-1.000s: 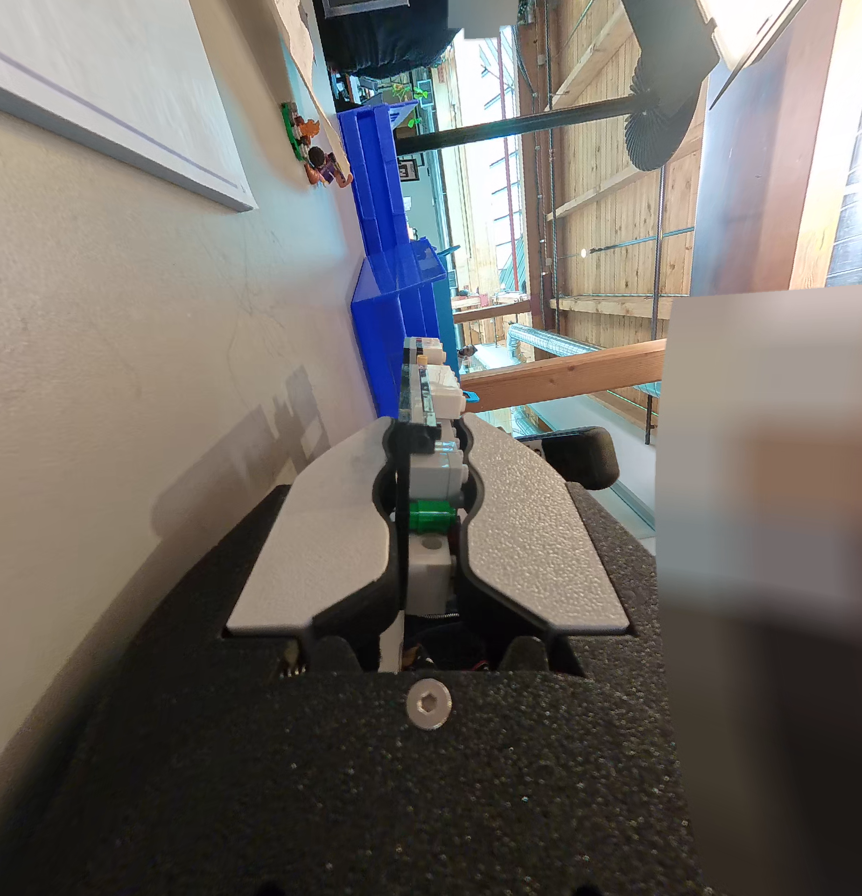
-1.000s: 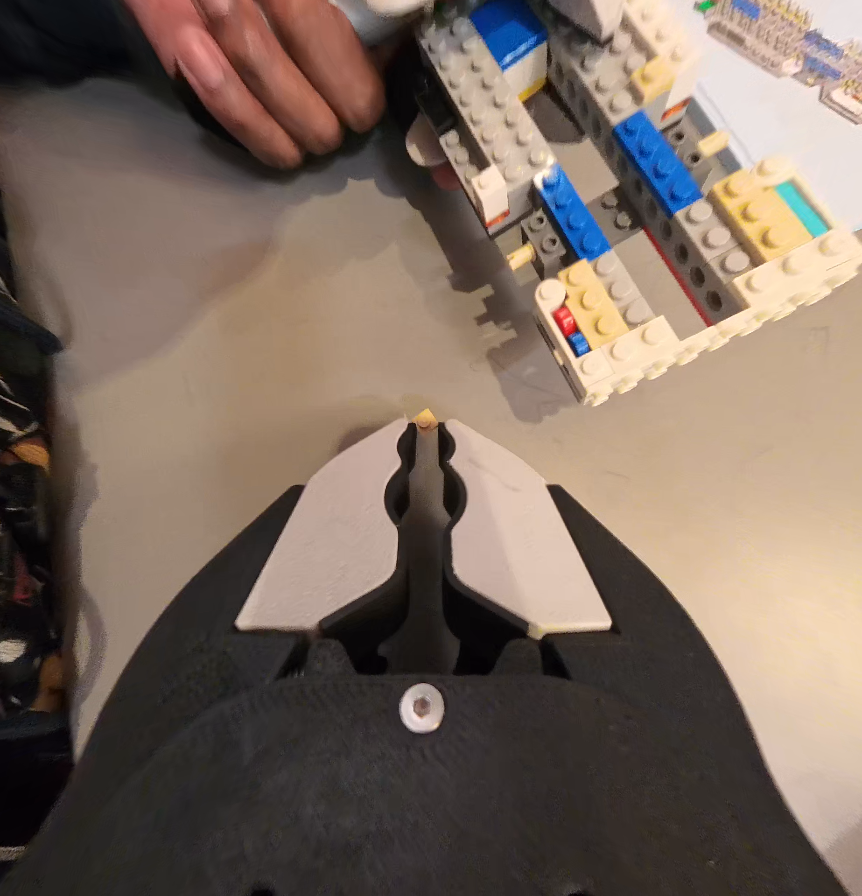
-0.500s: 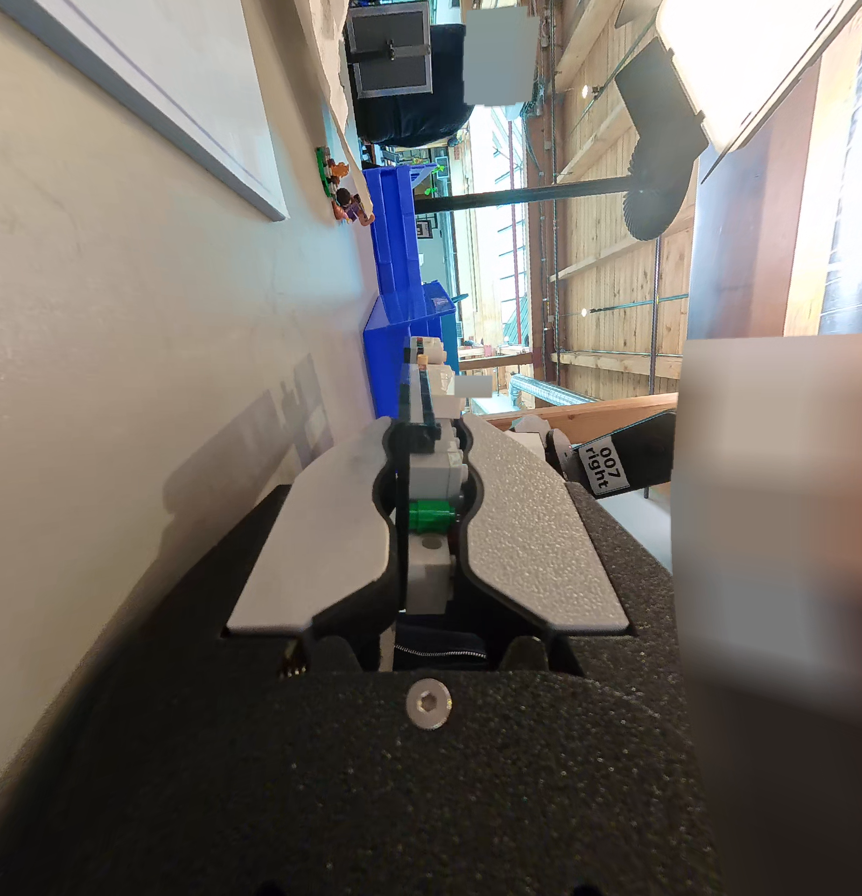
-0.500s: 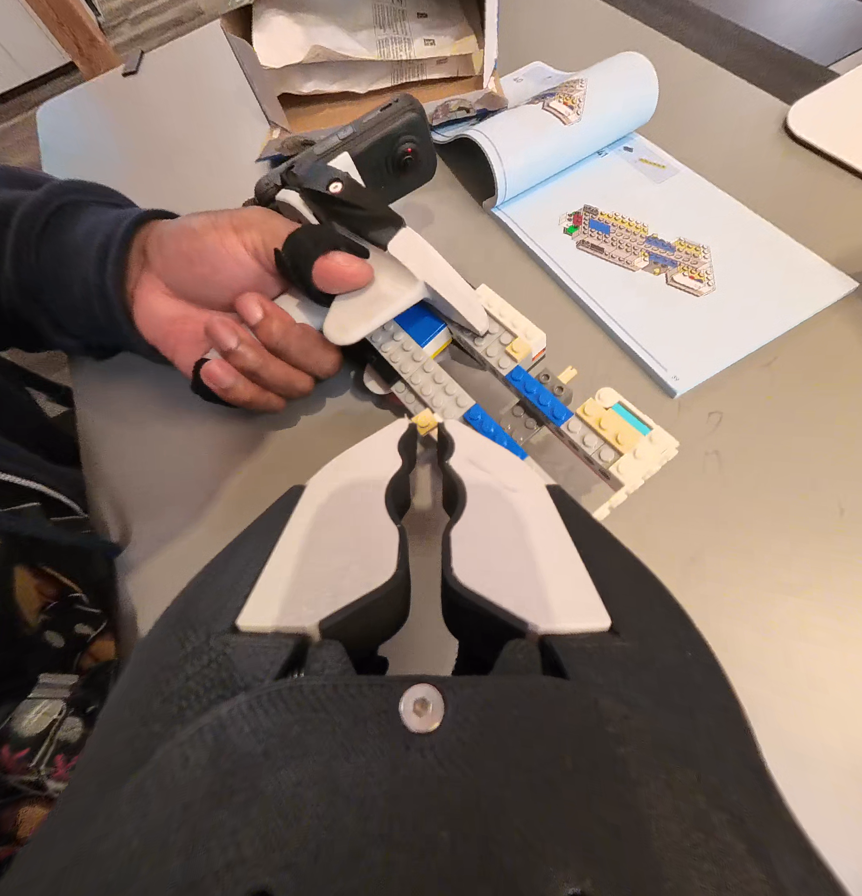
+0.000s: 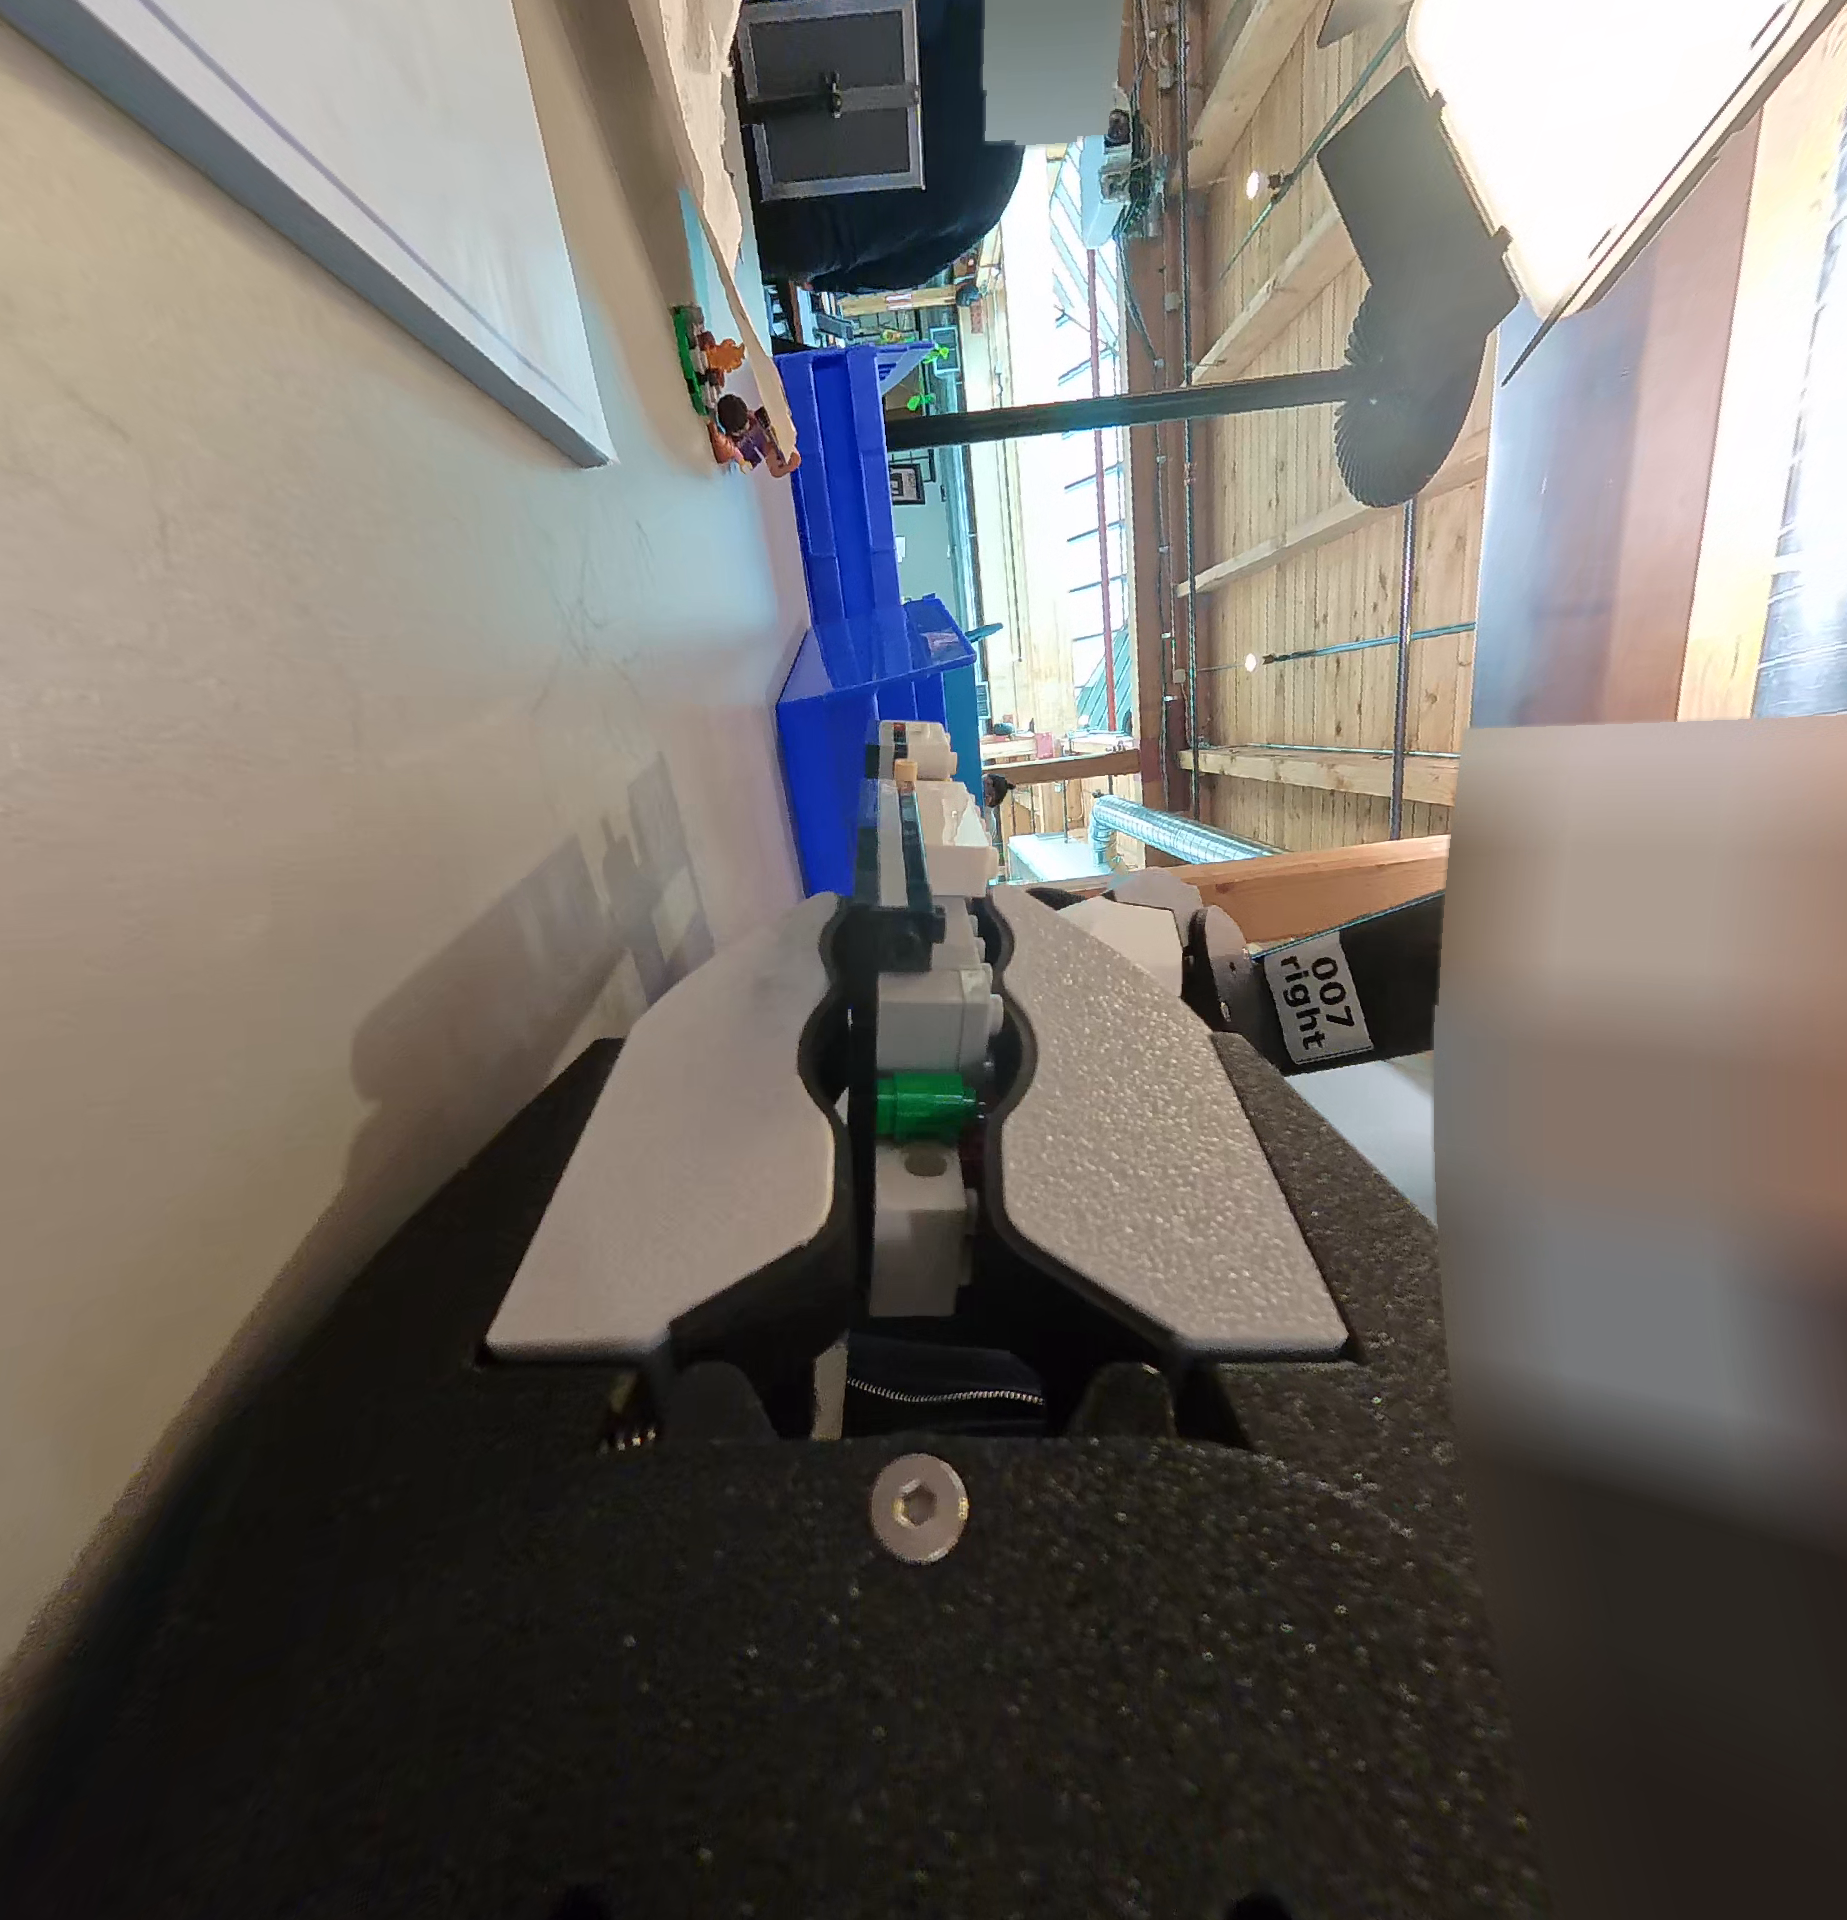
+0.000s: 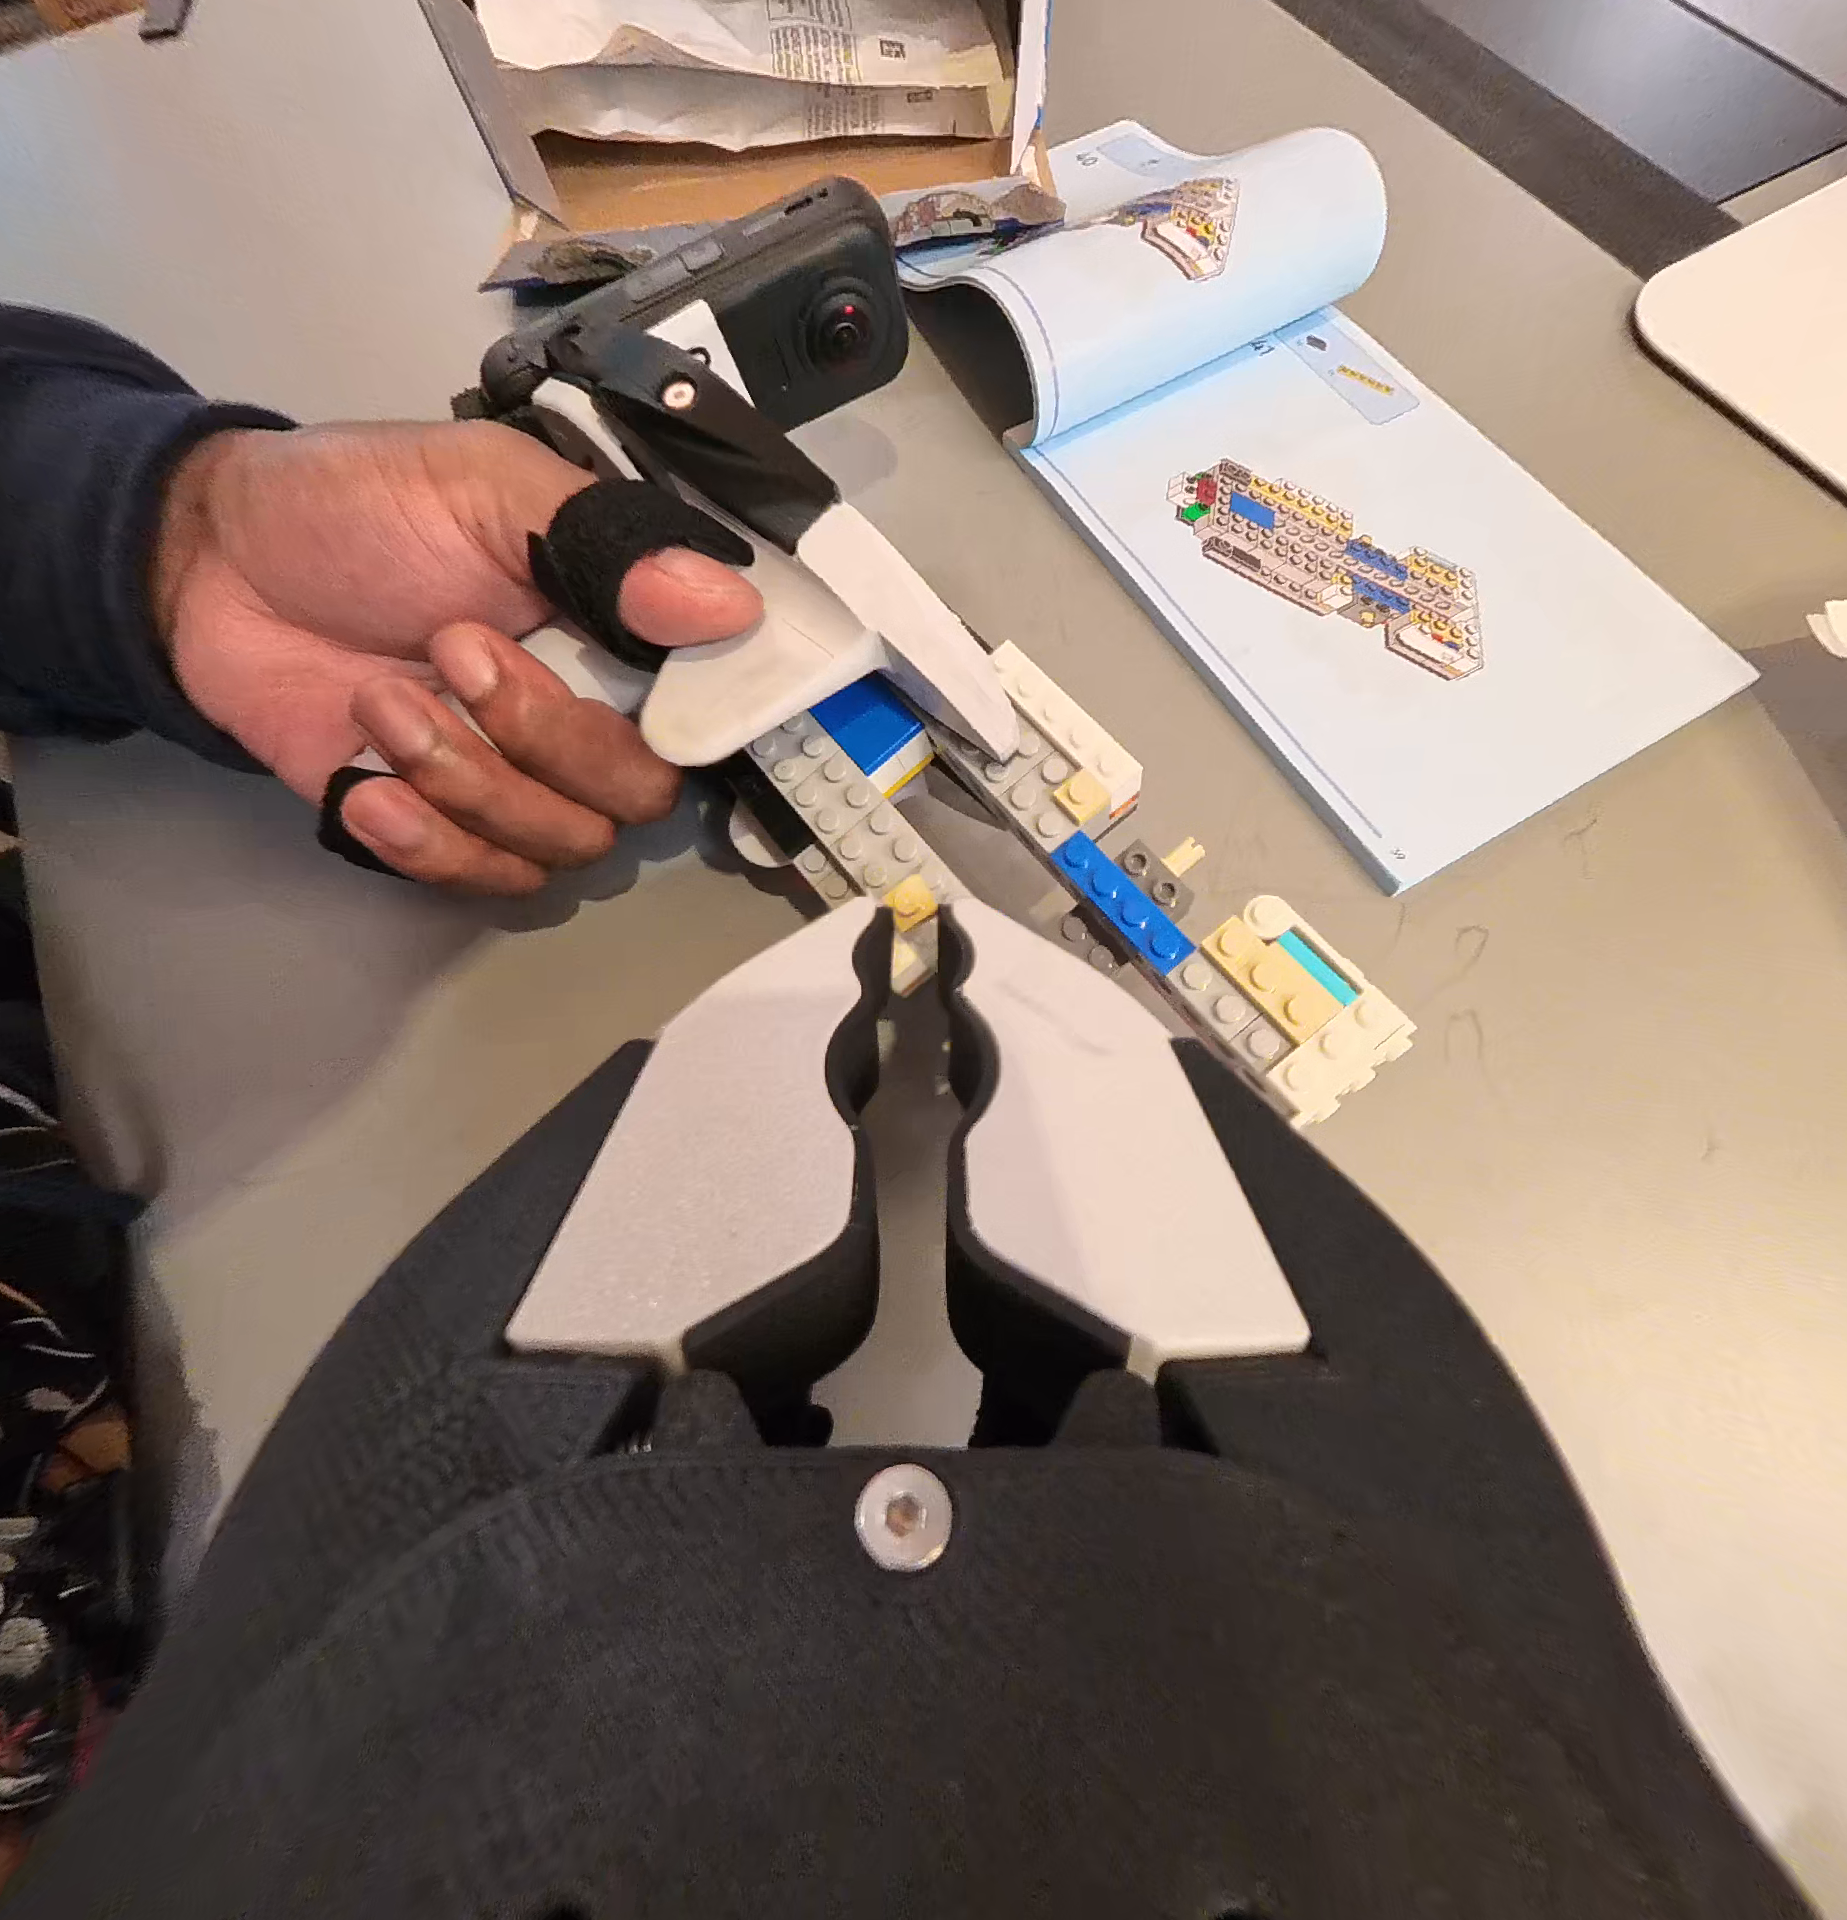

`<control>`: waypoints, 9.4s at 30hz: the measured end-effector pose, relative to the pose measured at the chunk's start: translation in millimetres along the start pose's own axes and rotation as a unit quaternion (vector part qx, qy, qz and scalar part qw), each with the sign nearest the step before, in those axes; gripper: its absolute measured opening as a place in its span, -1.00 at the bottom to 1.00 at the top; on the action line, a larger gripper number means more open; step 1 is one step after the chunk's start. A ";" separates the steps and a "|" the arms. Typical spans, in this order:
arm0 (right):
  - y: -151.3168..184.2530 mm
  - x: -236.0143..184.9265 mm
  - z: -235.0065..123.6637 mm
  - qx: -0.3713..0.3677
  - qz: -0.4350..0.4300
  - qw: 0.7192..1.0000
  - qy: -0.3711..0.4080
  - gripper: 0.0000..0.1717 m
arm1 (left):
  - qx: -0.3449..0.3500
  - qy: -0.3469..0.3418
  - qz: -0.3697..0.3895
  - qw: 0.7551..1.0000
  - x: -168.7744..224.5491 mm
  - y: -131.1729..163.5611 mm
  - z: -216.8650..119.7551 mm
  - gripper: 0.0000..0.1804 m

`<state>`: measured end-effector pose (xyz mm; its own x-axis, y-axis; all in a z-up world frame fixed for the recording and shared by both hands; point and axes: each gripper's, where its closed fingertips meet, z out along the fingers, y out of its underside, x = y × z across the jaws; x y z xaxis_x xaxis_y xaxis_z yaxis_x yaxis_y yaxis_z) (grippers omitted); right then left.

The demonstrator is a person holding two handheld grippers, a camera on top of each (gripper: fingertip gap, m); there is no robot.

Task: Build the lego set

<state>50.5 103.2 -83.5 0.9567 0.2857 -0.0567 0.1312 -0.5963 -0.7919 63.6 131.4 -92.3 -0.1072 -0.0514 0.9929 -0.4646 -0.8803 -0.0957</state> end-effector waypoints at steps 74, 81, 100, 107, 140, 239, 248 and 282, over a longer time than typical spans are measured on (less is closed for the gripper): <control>9.5 -19.6 102.9 -0.087 -0.191 0.970 -0.125 -0.90 | 0.141 -0.029 0.029 0.989 -5.0 -89.4 -57.0 -0.77; -23.8 -21.3 55.2 -0.028 -0.199 0.968 -0.152 -0.90 | 0.119 -0.020 0.012 0.993 -4.5 -75.1 -47.2 -0.77; -33.4 8.7 42.6 -0.048 -0.195 0.974 -0.109 -0.89 | 0.067 0.012 -0.013 0.998 0.4 -44.8 -27.6 -0.77; -31.7 7.8 43.4 -0.051 -0.189 0.974 -0.112 -0.88 | 0.067 0.012 -0.013 0.998 0.3 -45.3 -27.8 -0.78; -28.2 9.0 46.7 0.090 -0.589 0.734 0.326 -0.42 | 0.098 0.013 -0.023 0.995 3.2 -50.0 -32.6 -0.78; -21.0 12.5 47.7 0.083 -0.615 0.725 0.299 -0.72 | 0.093 0.004 -0.034 0.995 -3.0 -44.4 -29.9 -0.78; -26.0 16.3 43.1 0.086 -0.612 0.718 0.321 -0.72 | 0.067 0.003 0.000 0.998 3.4 -41.8 -26.2 -0.75; -26.7 26.1 40.8 0.081 -0.601 0.726 0.323 -0.71 | 0.021 0.023 0.012 0.999 8.2 -25.9 -16.8 -0.72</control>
<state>61.3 157.2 -88.6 0.1050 0.0840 0.9909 0.9906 -0.0964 -0.0968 59.9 161.6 -82.8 -0.1594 -0.0519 0.9859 -0.4239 -0.8983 -0.1158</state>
